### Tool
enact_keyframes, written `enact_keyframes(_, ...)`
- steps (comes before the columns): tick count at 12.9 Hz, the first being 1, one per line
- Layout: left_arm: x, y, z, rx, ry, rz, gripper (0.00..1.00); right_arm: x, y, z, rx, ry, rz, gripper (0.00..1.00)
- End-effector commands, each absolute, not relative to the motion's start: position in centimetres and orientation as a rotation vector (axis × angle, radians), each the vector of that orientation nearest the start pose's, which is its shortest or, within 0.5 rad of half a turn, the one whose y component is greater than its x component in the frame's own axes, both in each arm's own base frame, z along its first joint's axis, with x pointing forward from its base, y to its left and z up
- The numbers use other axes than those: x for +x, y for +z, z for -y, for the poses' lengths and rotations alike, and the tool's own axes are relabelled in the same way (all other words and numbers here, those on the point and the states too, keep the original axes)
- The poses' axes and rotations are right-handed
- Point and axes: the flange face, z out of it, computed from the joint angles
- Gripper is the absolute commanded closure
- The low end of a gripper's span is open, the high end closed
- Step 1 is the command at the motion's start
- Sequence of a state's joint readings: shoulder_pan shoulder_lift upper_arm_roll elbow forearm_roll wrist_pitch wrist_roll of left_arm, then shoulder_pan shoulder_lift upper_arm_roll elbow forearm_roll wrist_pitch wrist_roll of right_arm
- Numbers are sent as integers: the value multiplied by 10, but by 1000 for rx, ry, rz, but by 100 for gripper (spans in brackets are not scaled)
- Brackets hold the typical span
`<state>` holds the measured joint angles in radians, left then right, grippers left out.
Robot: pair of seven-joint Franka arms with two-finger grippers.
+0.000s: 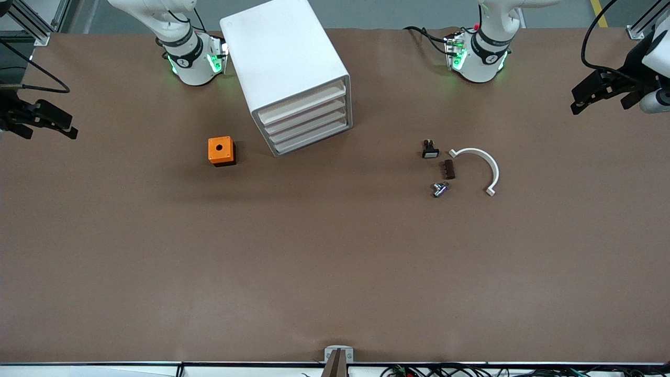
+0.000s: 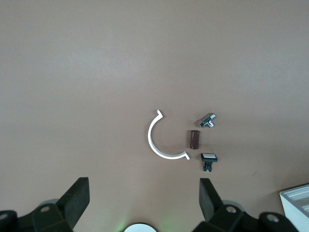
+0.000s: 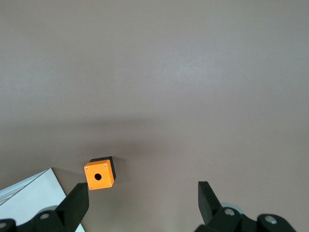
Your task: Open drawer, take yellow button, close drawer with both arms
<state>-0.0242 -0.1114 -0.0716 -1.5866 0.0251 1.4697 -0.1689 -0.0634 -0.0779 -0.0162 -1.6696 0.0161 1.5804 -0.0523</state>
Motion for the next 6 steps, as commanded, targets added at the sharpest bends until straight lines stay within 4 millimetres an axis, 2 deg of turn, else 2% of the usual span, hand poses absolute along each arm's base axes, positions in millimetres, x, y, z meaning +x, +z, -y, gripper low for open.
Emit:
enact_keyframes(1,507,674,45,-3111,7,105,0,520,625,39,-3114,10,-65,0)
enact_keyframes(4,508,676,45,-3112,0,107,0,521,627,40,-3115,-5,-62,0)
enact_keyframes(6,513,670,46,-3119,21,101,0,521,627,40,-3115,-14,-63,0)
